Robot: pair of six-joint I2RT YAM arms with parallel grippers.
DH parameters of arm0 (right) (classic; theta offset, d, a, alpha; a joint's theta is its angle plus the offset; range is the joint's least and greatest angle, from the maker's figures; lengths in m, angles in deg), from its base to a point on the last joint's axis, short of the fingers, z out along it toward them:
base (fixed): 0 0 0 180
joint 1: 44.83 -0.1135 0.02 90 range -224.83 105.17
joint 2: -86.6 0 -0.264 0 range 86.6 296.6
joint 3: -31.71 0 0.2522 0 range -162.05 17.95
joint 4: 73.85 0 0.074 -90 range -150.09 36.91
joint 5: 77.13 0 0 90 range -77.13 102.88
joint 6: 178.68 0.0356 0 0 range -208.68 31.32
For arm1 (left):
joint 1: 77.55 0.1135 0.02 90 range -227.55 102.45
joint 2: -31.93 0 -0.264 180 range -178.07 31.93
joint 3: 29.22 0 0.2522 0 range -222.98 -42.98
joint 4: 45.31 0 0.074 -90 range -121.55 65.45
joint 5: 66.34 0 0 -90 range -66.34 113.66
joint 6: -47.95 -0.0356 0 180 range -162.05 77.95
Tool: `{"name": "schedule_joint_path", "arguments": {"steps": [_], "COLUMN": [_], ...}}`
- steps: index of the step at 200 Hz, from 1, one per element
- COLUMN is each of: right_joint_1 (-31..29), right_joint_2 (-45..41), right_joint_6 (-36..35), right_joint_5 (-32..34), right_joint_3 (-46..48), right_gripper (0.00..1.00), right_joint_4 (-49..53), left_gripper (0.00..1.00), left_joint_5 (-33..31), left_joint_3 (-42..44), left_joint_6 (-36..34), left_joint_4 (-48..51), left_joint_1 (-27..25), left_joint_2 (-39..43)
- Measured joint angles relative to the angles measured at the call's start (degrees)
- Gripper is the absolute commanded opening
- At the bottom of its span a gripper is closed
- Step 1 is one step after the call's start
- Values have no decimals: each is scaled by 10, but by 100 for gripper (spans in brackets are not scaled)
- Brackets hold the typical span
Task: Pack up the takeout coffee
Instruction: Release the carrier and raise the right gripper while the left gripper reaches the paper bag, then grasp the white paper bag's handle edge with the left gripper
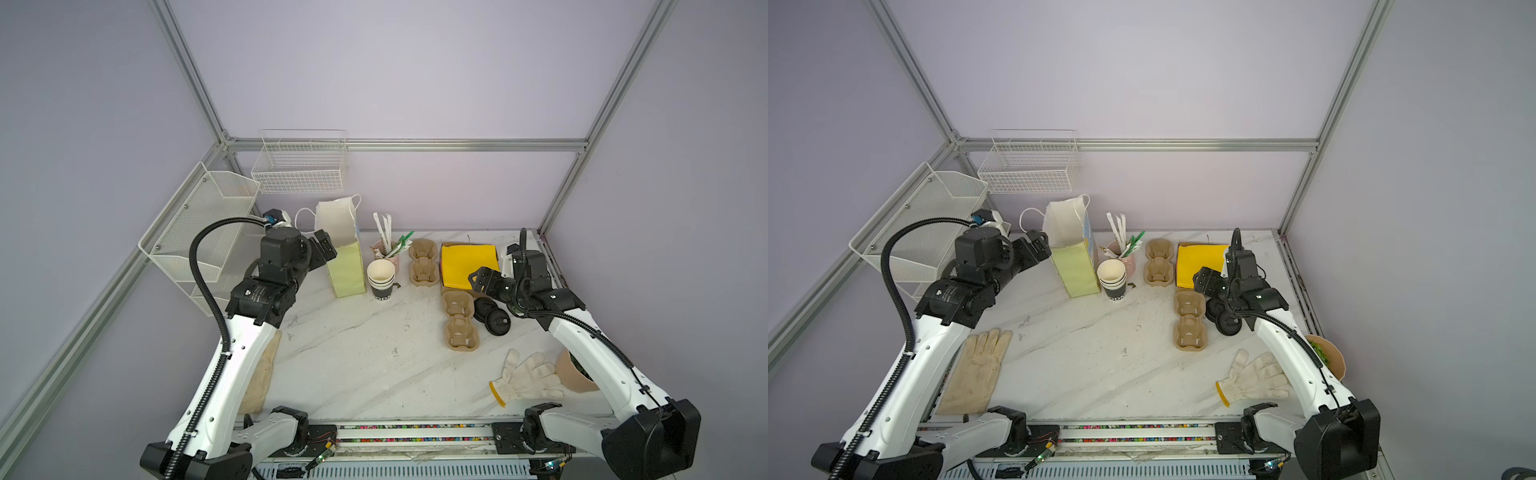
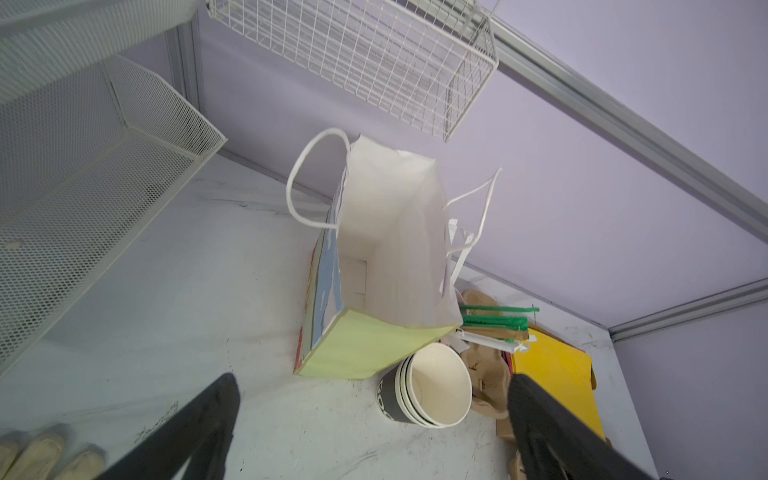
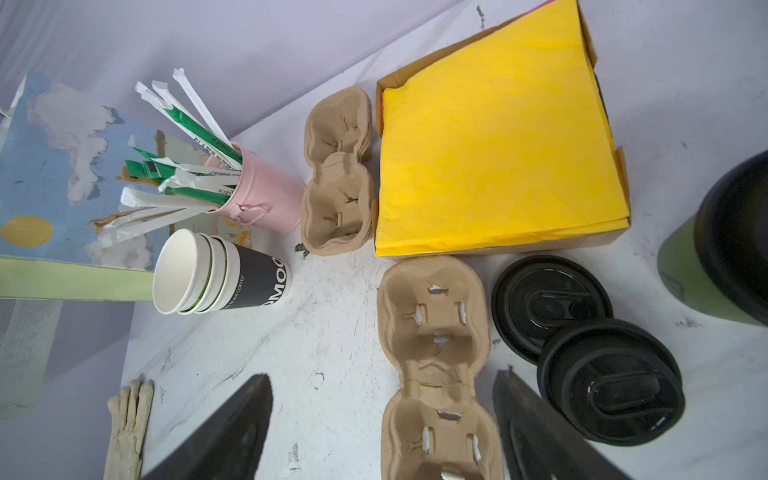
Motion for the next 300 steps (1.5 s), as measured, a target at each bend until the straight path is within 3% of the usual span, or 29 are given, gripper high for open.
{"name": "schedule_joint_path", "arguments": {"steps": [49, 88, 113, 205, 226, 300], "right_joint_1": [-1, -2, -5, -24, -26, -31], "right_joint_2": [8, 7, 6, 2, 2, 2], "right_joint_6": [-26, -43, -51, -63, -64, -66], "right_joint_5": [-4, 1, 5, 9, 10, 10], "right_joint_3": [-31, -36, -36, -36, -36, -38], "right_gripper": [86, 86, 86, 84, 84, 83], "right_joint_4": [17, 31, 33, 34, 34, 38], "left_gripper": [88, 76, 75, 44, 41, 15], "left_joint_5": [31, 63, 74, 69, 66, 52], "left_joint_3": [-107, -166, -204, -274, -276, -278], "left_joint_6": [1, -2, -5, -9, -10, -20], "left_joint_4": [49, 91, 117, 144, 147, 156], "left_joint_1": [55, 66, 69, 69, 69, 69], "left_joint_2": [-130, -252, -306, -351, -361, -375]}}
